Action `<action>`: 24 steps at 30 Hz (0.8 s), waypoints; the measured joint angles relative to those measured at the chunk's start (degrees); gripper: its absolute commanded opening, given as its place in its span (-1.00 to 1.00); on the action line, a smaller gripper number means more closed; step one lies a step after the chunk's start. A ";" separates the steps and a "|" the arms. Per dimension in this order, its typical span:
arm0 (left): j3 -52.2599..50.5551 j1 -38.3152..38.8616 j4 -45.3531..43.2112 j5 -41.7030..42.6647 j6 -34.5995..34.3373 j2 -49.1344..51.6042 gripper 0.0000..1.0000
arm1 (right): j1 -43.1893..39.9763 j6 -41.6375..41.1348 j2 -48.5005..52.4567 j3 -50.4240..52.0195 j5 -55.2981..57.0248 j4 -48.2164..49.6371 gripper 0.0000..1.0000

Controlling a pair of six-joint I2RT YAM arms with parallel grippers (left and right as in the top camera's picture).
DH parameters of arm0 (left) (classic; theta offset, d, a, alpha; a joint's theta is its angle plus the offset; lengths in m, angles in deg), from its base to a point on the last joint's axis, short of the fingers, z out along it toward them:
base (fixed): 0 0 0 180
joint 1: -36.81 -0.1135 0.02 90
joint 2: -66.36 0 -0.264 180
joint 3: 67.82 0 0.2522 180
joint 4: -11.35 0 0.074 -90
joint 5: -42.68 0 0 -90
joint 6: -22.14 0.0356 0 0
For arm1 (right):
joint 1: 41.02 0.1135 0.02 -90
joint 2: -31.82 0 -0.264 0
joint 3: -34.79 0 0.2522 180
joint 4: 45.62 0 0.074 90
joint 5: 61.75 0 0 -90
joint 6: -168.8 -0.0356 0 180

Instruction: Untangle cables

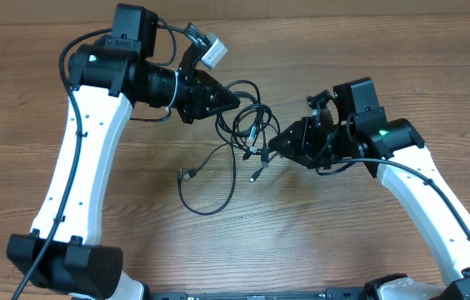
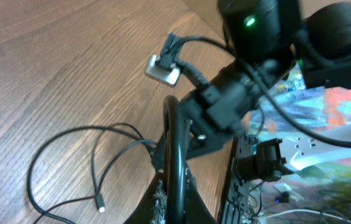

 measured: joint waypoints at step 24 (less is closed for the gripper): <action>0.02 0.00 0.31 -12.04 -3.72 -5.60 -0.90 | -0.11 6.56 4.83 7.19 19.28 -1.97 0.32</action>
